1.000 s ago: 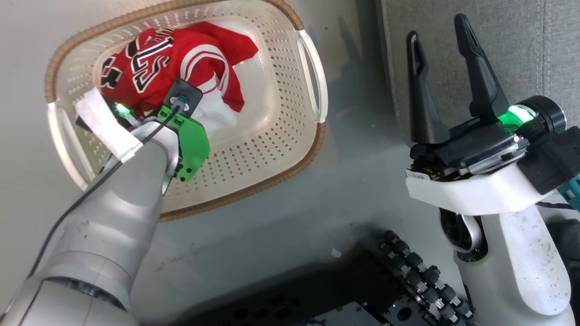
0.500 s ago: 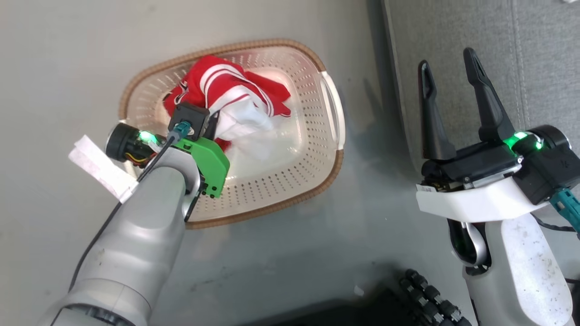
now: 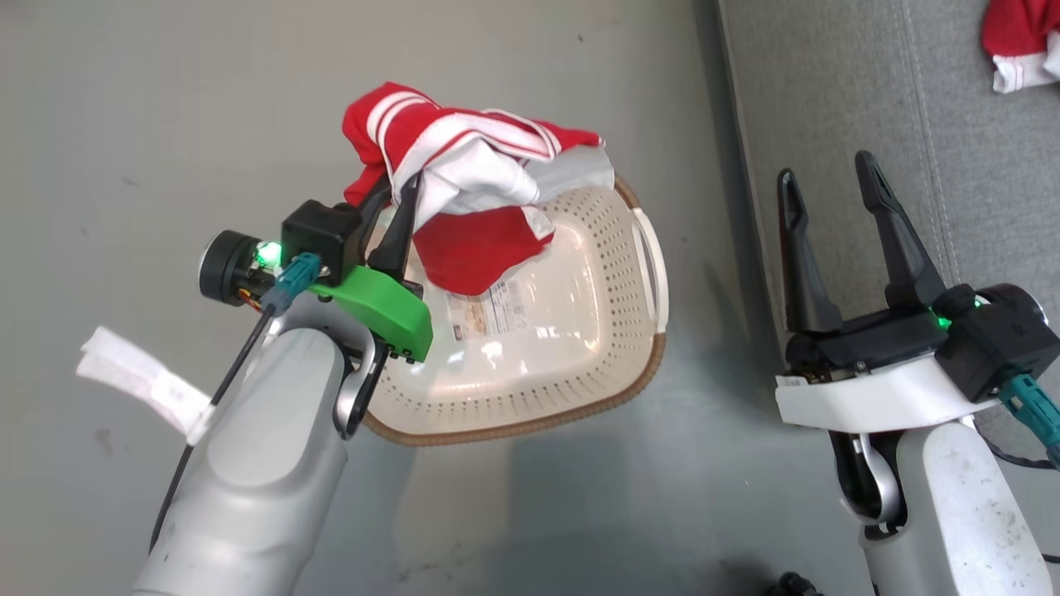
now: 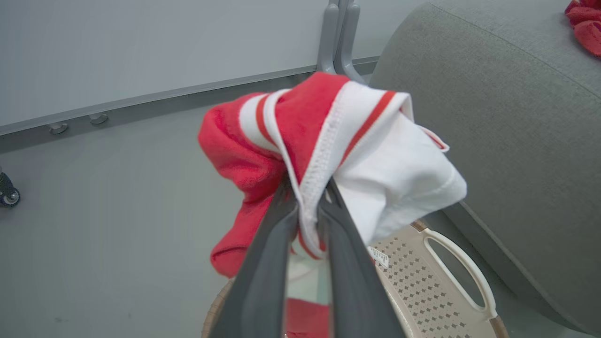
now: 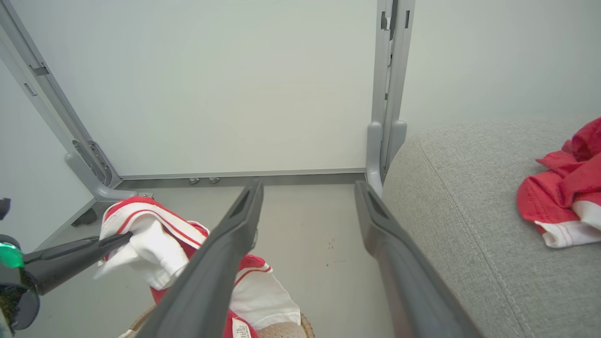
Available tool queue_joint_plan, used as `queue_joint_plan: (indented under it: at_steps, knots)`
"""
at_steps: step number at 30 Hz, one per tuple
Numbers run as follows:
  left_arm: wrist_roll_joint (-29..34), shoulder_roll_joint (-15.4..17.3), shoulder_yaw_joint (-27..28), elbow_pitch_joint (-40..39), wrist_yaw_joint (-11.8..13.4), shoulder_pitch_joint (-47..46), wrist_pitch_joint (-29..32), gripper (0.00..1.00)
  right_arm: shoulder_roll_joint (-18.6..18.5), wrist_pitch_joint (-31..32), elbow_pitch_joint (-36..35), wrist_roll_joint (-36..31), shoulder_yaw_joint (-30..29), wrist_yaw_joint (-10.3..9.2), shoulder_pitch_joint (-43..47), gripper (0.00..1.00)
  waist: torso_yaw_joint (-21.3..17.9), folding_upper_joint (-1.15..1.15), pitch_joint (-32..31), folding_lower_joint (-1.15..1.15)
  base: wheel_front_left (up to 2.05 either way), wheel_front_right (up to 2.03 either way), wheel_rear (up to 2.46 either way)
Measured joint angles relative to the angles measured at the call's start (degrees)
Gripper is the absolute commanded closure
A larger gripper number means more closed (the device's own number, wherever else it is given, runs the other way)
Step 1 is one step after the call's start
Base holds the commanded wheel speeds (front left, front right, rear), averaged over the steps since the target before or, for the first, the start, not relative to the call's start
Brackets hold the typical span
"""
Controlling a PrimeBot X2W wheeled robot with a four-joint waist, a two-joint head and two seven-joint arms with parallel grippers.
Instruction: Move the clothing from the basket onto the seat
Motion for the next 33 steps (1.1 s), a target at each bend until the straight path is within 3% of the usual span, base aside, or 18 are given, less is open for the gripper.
queue_joint_plan:
  at_steps: [15,26,33]
  knots:
    - [0.05,0.66,8.0,-25.57,1.24,10.82,-0.02,1.0,-0.01,3.24,-0.03,-0.56,-0.83,0.0,4.53,0.0,3.78,0.0,-11.07,0.0,0.0,0.0,0.0]
    - [0.54,0.53,7.92,-36.21,0.92,18.16,-0.01,1.0,-0.01,5.13,0.38,-0.63,-0.36,0.0,8.95,0.0,4.76,0.0,-18.62,0.0,0.0,0.0,0.0]
    - [0.65,0.66,6.61,-40.6,2.29,23.35,0.85,1.0,-0.01,6.36,0.19,-0.62,0.74,0.0,11.62,0.0,4.81,0.0,-23.01,0.0,0.0,0.0,0.0]
